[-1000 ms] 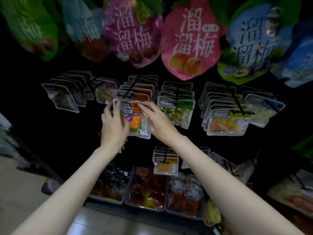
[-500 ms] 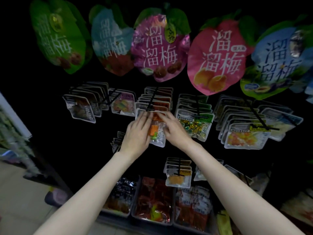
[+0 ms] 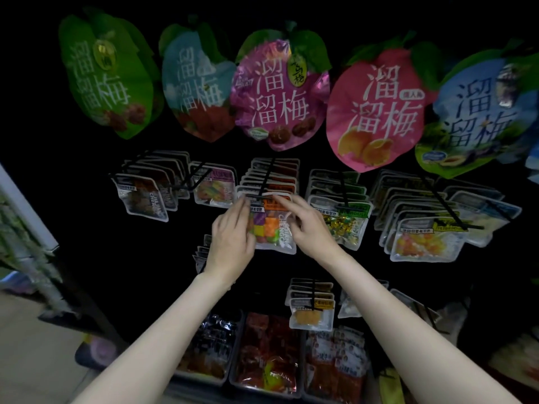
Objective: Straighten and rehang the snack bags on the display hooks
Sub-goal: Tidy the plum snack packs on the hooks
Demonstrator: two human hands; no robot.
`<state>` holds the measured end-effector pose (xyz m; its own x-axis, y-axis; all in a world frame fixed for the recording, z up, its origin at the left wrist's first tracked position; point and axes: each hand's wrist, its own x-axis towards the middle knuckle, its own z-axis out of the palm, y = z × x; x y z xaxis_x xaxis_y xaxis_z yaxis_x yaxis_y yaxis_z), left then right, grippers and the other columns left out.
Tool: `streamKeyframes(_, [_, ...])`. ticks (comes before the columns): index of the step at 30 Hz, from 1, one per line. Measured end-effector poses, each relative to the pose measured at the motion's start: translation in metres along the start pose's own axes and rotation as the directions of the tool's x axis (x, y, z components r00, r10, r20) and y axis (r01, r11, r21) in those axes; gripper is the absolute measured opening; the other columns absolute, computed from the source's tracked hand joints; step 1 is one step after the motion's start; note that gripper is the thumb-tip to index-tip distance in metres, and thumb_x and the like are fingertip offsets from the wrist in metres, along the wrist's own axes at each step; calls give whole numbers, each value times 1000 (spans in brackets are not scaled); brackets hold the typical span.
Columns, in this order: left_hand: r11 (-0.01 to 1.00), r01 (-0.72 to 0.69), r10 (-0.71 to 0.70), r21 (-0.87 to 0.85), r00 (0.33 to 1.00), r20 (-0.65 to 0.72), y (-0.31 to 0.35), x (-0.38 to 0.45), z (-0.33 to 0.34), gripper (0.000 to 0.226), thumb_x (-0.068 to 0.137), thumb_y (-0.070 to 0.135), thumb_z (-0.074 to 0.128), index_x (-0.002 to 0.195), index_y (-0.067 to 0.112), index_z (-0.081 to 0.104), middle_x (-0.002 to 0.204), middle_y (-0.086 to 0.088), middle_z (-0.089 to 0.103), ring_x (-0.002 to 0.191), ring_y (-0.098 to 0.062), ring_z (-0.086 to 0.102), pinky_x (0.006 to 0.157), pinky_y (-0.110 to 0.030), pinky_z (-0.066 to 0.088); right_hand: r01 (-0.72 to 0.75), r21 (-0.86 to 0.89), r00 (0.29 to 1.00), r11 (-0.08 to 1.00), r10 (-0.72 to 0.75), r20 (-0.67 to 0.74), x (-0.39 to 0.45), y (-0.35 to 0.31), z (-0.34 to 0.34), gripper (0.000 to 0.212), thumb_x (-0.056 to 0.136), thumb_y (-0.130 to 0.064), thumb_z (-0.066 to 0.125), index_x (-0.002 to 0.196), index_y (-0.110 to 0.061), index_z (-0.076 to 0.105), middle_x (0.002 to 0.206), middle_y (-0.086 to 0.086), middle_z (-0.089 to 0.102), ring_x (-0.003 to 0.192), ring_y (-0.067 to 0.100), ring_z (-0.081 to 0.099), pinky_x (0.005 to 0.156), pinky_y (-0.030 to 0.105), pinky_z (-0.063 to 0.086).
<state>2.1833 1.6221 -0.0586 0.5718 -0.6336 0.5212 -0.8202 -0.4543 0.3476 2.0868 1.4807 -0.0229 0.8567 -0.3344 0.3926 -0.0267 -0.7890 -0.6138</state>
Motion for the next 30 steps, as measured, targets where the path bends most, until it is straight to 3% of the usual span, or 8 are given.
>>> streamKeyframes(5, [998, -67, 67, -11, 996, 52, 12, 6, 1, 60, 84, 27, 30, 136, 0, 42, 137, -19, 46, 132, -33, 39, 105, -42, 28, -109, 235, 993, 966, 114, -7, 2, -1, 8, 56, 90, 8, 46, 136, -24, 47, 141, 7, 43, 136, 19, 35, 116, 37, 26])
streamKeyframes(8, [996, -77, 75, 40, 996, 51, 13, 11, 0, 59, 83, 26, 28, 132, -1, 46, 133, -18, 51, 130, -34, 41, 105, -38, 25, -211, 455, 974, 865, 223, 27, 3, -1, 7, 53, 91, 9, 46, 131, -25, 52, 134, 3, 49, 129, 17, 44, 111, 40, 35])
streamKeyframes(12, [994, -90, 86, 60, 993, 77, 14, 15, -3, 64, 85, 31, 19, 140, 4, 36, 143, -12, 41, 139, -25, 27, 110, -27, 8, -230, 498, 970, 836, 240, 44, 4, -2, 5, 53, 90, 11, 45, 128, -26, 54, 128, -1, 52, 123, 13, 48, 109, 37, 38])
streamKeyframes(15, [995, -73, 66, 72, 994, 90, 16, 15, -2, 64, 87, 34, 17, 141, 6, 35, 143, -10, 42, 140, -24, 26, 111, -27, 5, -216, 394, 975, 893, 219, 37, 6, 1, 5, 53, 90, 9, 45, 133, -22, 51, 133, 2, 50, 129, 15, 43, 113, 37, 32])
streamKeyframes(19, [976, -118, 99, 182, 989, 112, 16, 13, 2, 57, 91, 34, 25, 132, 3, 48, 130, -13, 56, 128, -30, 45, 108, -41, 28, -172, 177, 985, 969, 166, 47, 8, 4, 8, 55, 91, 5, 46, 140, -21, 41, 146, 10, 37, 139, 21, 29, 117, 39, 22])
streamKeyframes(25, [991, -74, 59, 109, 989, 137, 1, 2, 10, 66, 88, 38, 9, 145, 11, 26, 151, -10, 27, 142, -25, 21, 114, -37, 14, -28, 20, 998, 999, 27, 50, -1, -3, 8, 60, 89, 10, 45, 143, -13, 35, 140, 2, 41, 129, 5, 32, 104, 5, 17])
streamKeyframes(27, [994, -69, 56, 84, 988, 145, -2, 0, 12, 69, 85, 40, 6, 147, 12, 23, 154, -6, 21, 144, -21, 14, 114, -32, 7, -50, 0, 998, 999, 50, 27, 0, 2, 10, 63, 88, 13, 44, 143, -14, 35, 141, 3, 41, 131, 9, 33, 109, 11, 20])
streamKeyframes(30, [993, -88, 75, 78, 984, 159, 0, 3, 12, 70, 85, 42, 5, 148, 15, 19, 156, -2, 15, 145, -20, 6, 112, -30, 1, -104, -108, 991, 989, 112, 67, 5, 10, 13, 70, 87, 12, 46, 147, -20, 27, 149, 8, 31, 139, 22, 29, 115, 37, 26])
